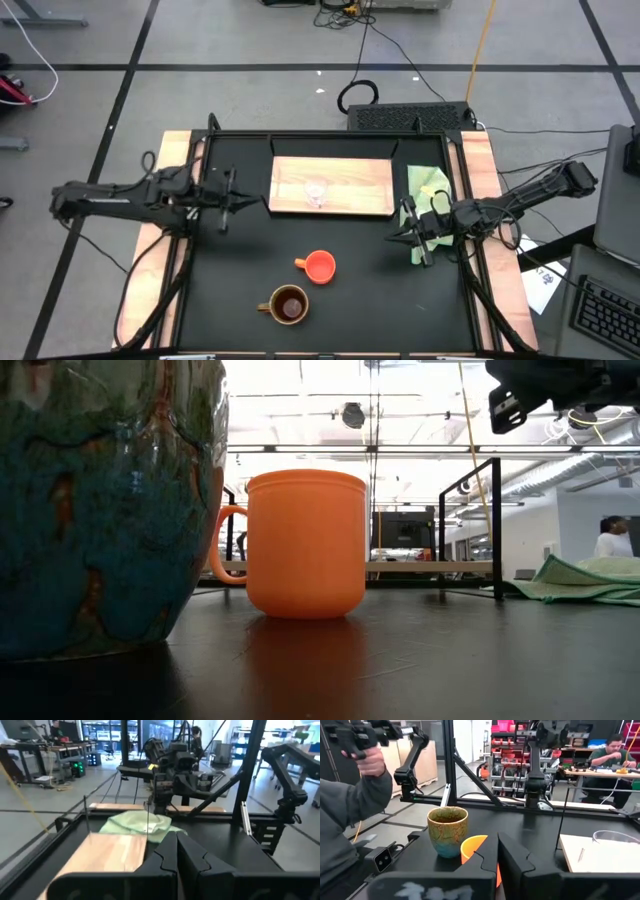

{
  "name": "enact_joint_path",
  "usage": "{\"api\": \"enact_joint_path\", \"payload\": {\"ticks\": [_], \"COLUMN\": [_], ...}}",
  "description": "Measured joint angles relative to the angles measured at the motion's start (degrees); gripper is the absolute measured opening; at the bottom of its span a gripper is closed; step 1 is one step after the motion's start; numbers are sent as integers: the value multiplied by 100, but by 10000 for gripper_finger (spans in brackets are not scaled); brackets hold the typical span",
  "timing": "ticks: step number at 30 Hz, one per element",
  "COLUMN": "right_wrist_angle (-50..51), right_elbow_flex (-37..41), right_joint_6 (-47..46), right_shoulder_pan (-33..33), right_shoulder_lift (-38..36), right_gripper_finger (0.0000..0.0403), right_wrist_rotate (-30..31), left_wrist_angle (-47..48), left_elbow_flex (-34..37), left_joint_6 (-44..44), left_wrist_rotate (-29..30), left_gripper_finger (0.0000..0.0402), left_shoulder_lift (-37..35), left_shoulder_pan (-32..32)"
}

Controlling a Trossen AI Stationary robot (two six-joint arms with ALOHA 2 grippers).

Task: Stack small to large cups/mugs on shelf
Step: Put the transparent mug on the shelf

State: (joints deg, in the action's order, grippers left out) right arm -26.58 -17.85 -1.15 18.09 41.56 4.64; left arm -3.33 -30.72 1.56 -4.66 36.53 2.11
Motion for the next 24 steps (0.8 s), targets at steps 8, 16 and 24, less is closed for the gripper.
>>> {"api": "enact_joint_path", "payload": {"ticks": [8,16,24], "right_wrist_angle": [-64,-62,-60], "right_elbow_flex": [0,0,0], "right_joint_6": [54,270,347], "right_shoulder_pan": [2,7,7], "right_shoulder_lift": [0,0,0], "right_gripper_finger": [0,0,0], "right_wrist_rotate": [-9,-20,-170], "left_wrist_angle": [94,1182,2033], "left_elbow_flex": [-1451,-2648,-3649], "left_joint_6": [-33,43,-246], "left_wrist_rotate": [-1006,-1987,-2047], "left_gripper_finger": [0,0,0], "left_shoulder_lift": [1932,3449,4515], "left_shoulder_pan": [793,1531,1871]}}
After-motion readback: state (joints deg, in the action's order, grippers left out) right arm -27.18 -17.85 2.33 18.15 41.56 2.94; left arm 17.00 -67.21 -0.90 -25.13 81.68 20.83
